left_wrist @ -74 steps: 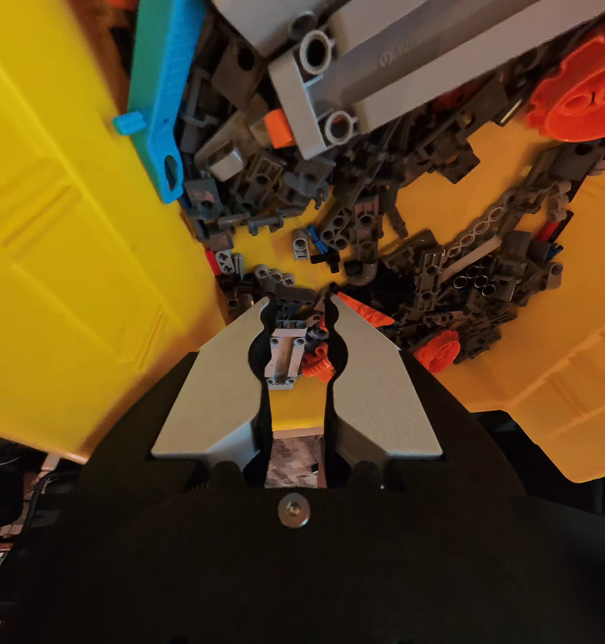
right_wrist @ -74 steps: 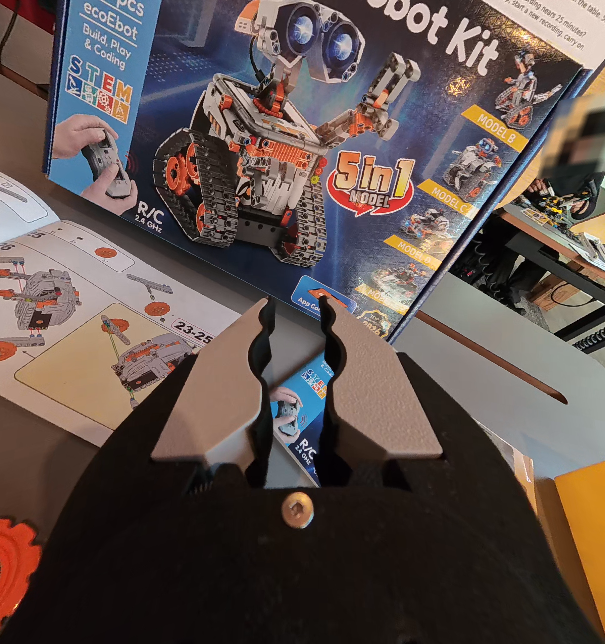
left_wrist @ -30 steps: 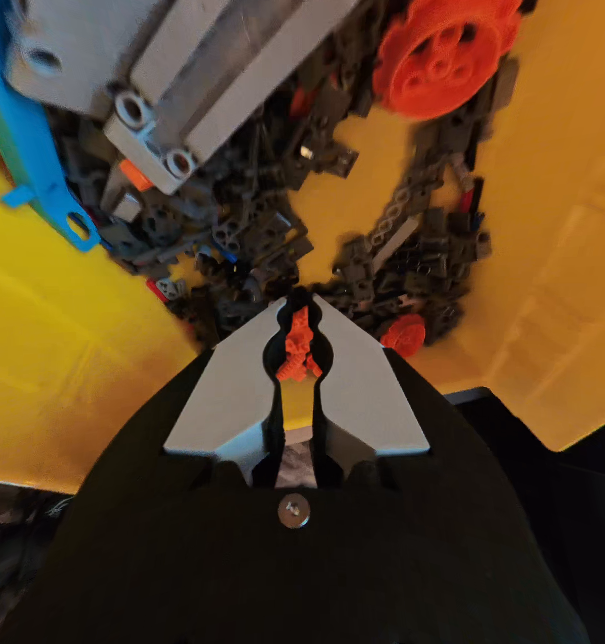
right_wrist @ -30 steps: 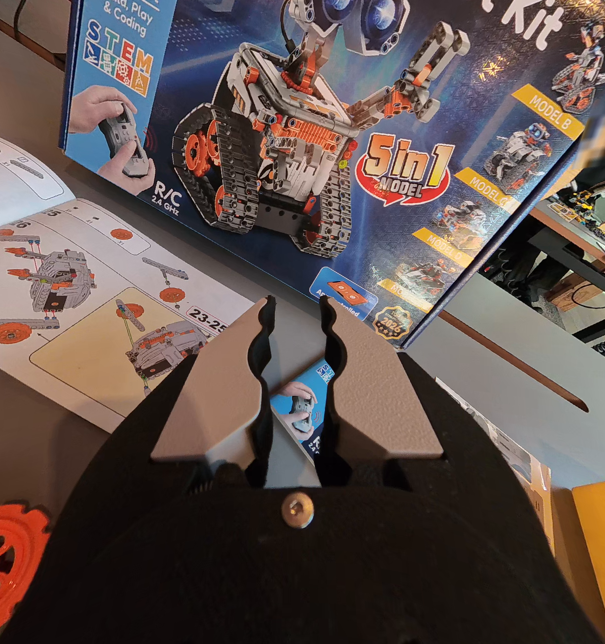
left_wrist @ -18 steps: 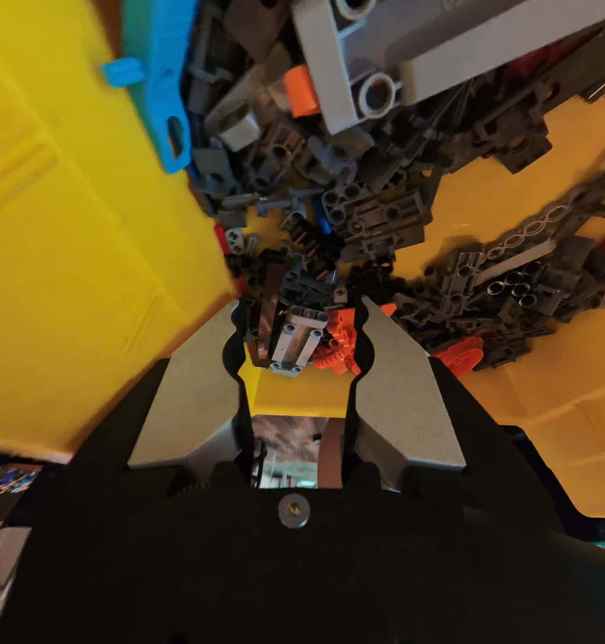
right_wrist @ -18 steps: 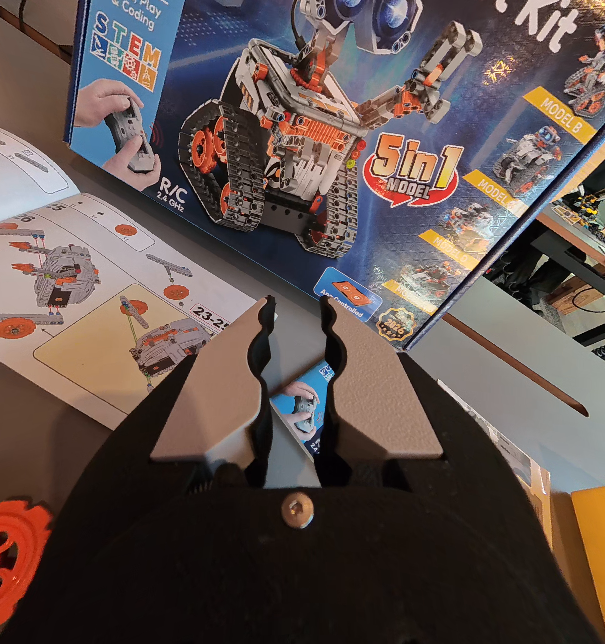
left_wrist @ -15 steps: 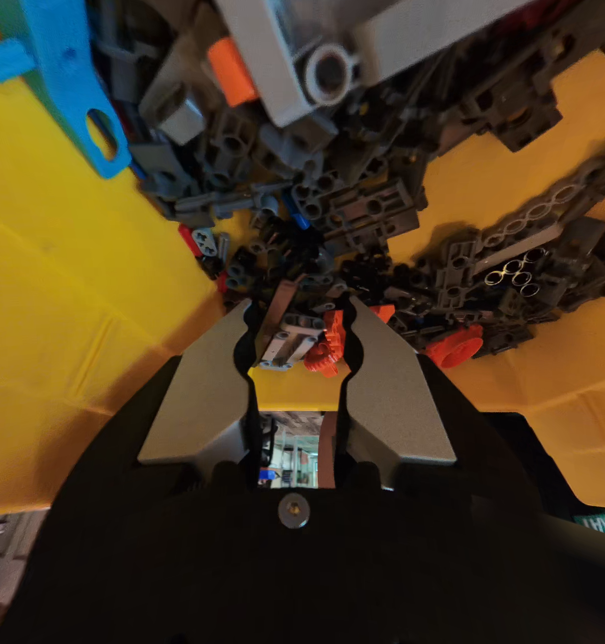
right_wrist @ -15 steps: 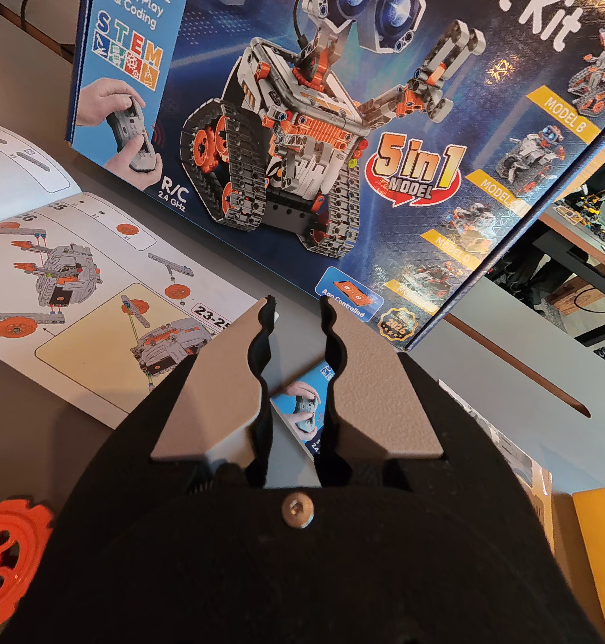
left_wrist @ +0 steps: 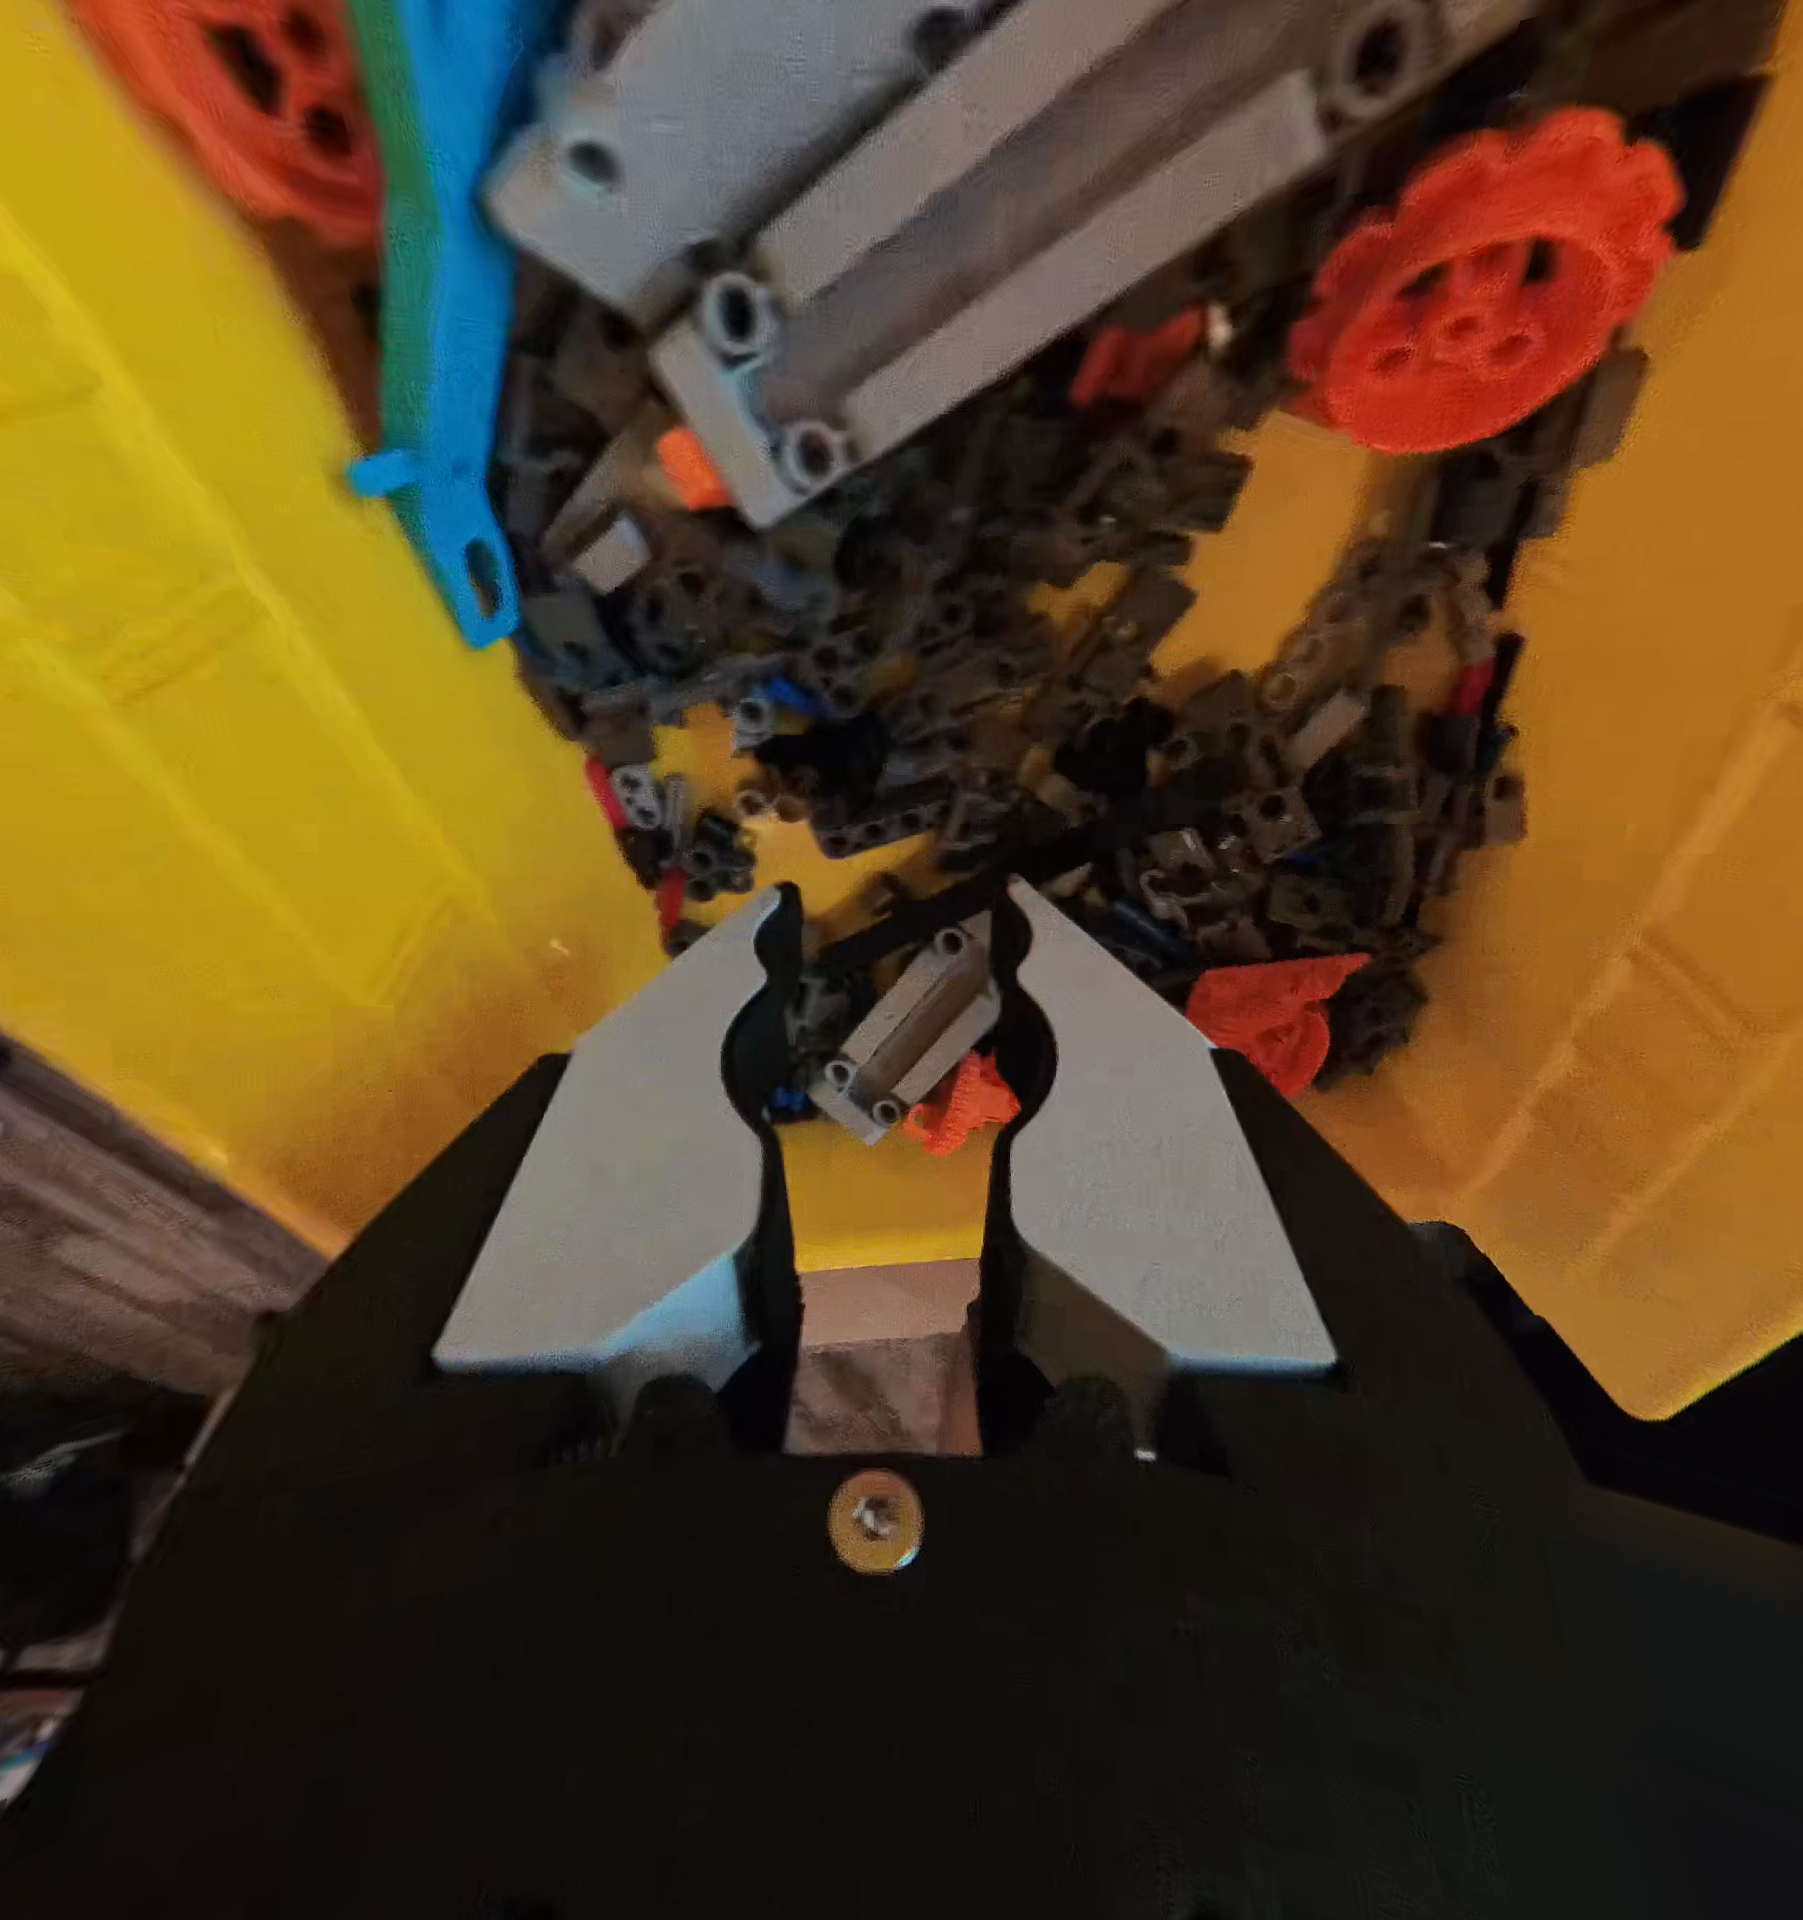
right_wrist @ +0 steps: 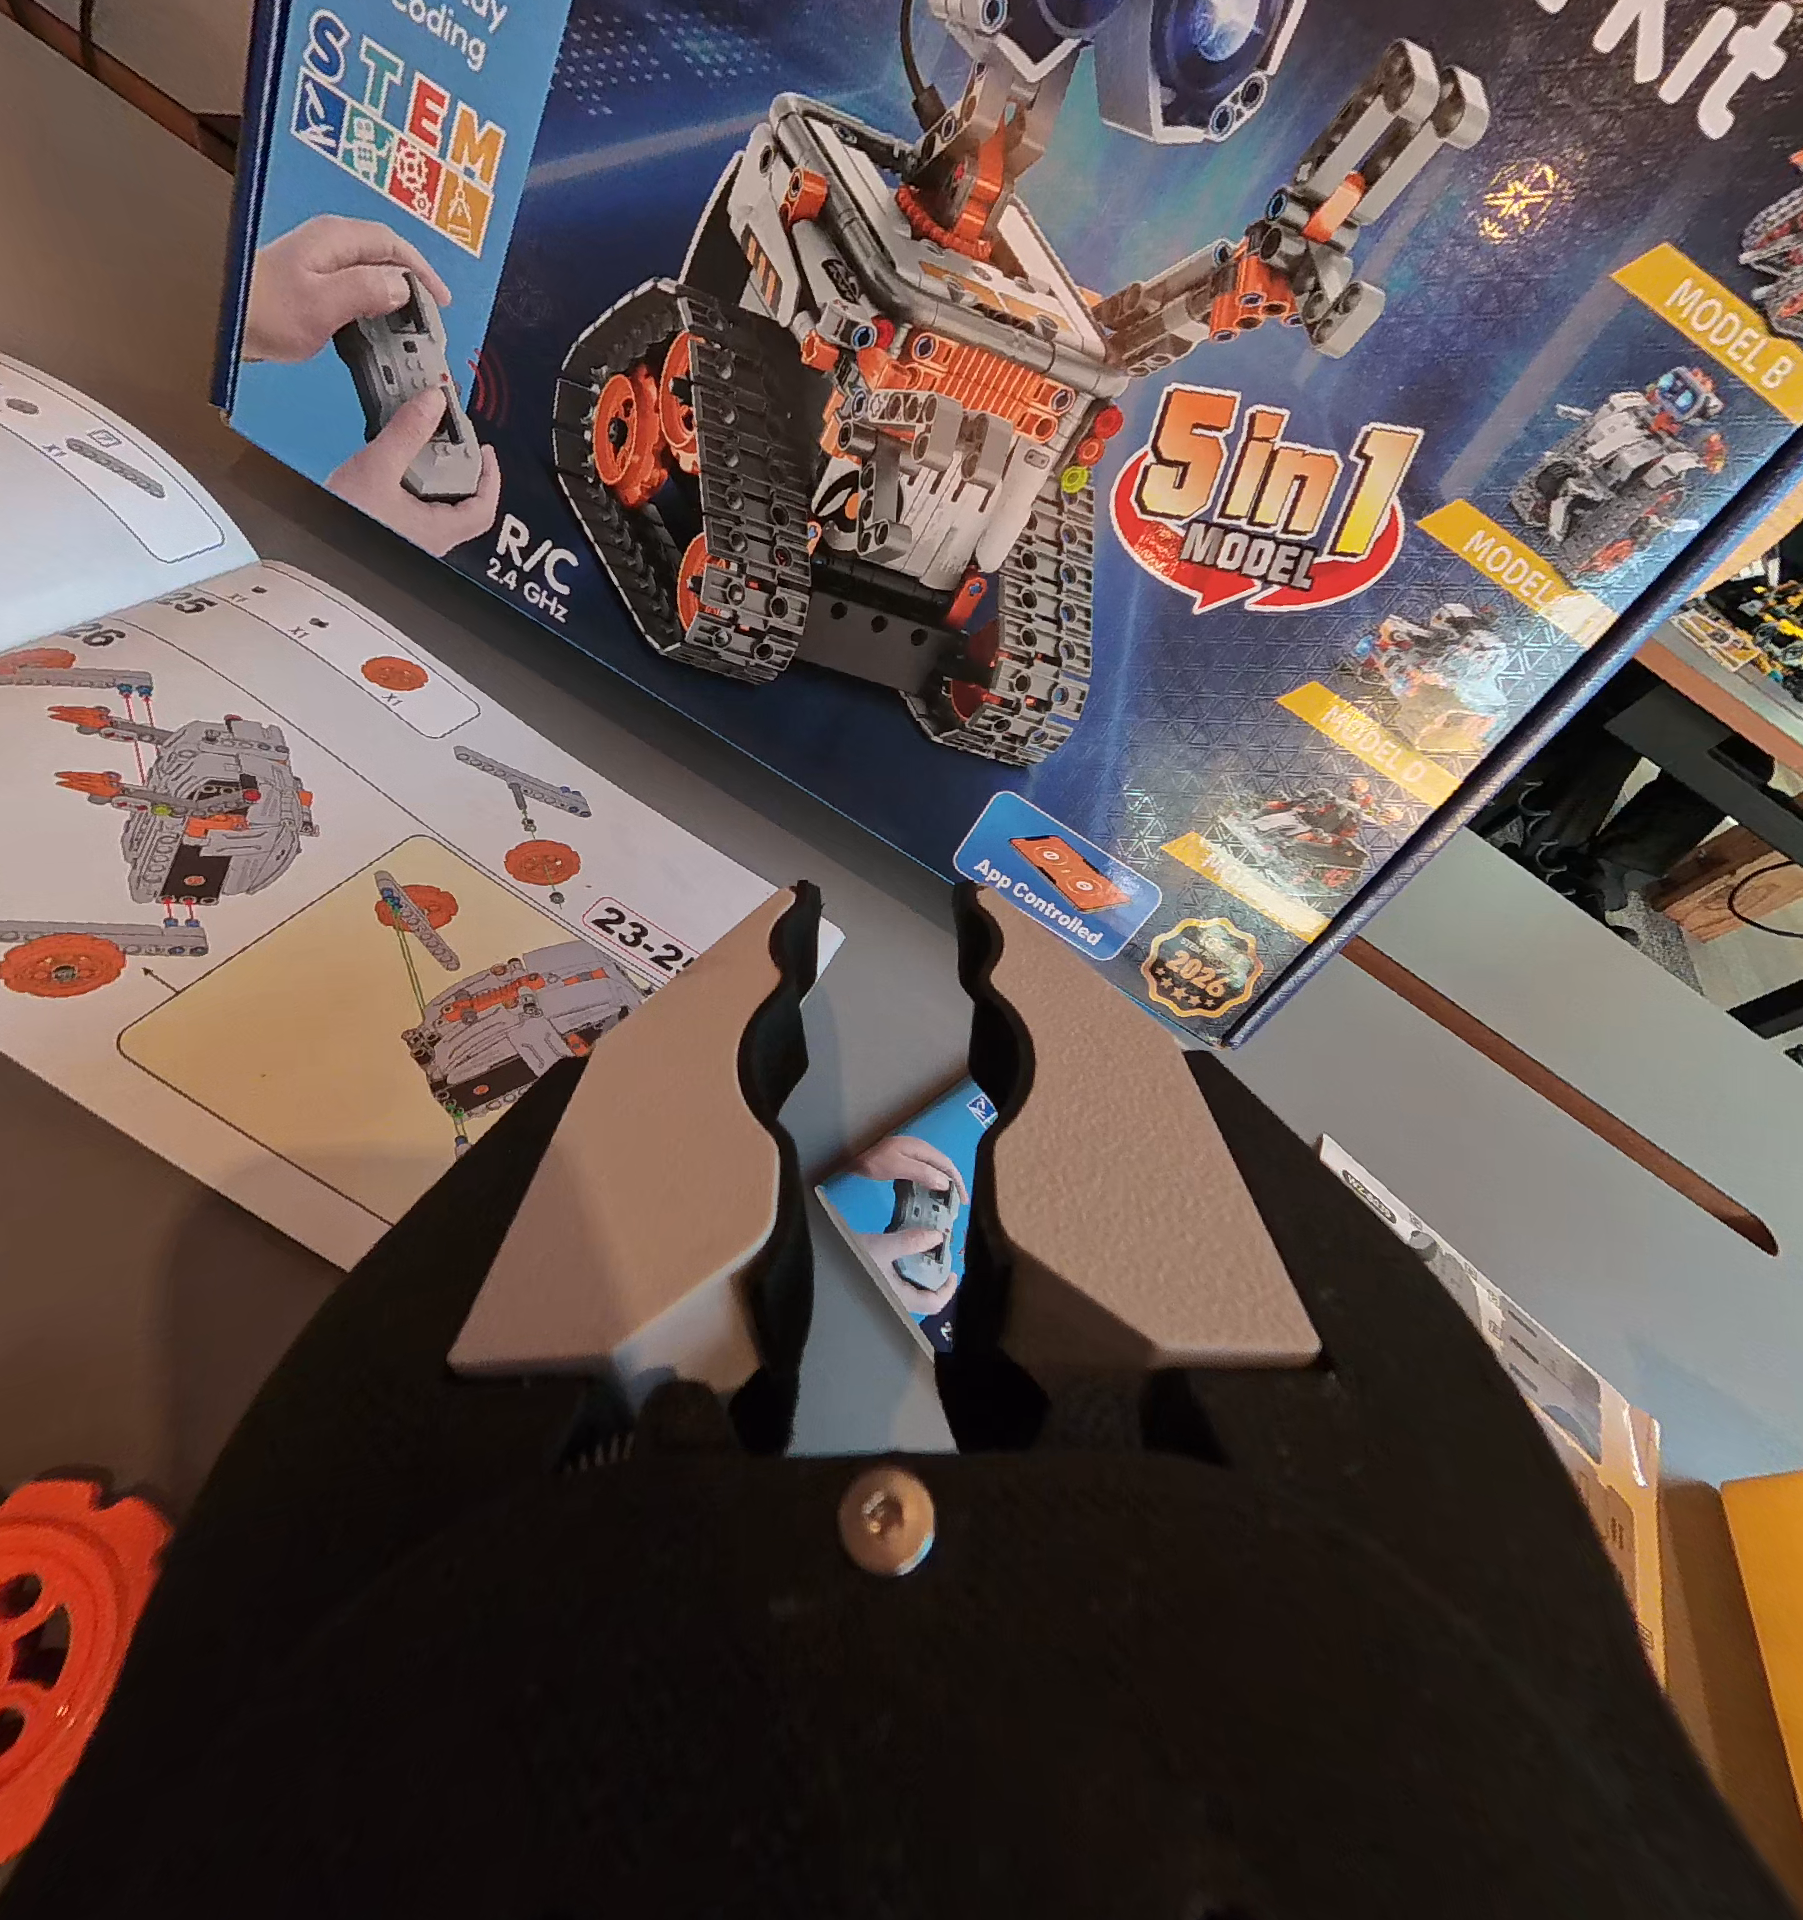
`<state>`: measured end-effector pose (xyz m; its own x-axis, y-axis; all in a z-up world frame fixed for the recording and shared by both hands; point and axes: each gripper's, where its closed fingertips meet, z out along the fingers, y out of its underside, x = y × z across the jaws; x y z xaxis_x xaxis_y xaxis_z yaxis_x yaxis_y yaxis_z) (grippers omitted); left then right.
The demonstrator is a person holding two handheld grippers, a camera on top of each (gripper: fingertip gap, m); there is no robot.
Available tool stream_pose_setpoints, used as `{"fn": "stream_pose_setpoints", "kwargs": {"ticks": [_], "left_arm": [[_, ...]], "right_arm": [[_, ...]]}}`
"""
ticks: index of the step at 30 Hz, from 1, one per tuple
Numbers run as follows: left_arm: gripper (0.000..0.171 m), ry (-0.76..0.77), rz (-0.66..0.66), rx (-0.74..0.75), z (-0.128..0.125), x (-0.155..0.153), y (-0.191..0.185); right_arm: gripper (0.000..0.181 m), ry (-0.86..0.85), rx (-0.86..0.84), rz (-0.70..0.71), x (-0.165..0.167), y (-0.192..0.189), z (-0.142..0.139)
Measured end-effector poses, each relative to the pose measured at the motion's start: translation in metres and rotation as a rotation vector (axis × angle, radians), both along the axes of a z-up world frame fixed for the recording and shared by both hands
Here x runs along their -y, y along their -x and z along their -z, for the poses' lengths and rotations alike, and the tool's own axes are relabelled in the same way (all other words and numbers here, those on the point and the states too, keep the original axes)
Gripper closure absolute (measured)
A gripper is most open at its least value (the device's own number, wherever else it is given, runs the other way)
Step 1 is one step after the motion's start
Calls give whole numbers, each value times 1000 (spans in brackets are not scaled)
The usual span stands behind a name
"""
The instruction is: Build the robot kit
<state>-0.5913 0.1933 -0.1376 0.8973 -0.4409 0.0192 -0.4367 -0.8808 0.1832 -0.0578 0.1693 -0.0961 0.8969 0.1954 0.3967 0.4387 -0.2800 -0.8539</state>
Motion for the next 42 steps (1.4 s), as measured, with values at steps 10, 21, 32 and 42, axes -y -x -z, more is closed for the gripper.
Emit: {"fn": "stream_pose_setpoints", "kwargs": {"ticks": [10,21,32,42], "left_arm": [[156,-8,-78,-190,14,-18,43],[151,87,-38,-251,27,-5,47],[159,59,23,-194,20,-4,35],[159,-24,-48,-171,7,-14,45]], "right_arm": [[156,8,9,-5,0,1,2],[156,19,16,-19,0,4,4],[156,30,23,-30,1,7,7],[156,37,31,-34,1,8,9]]}}
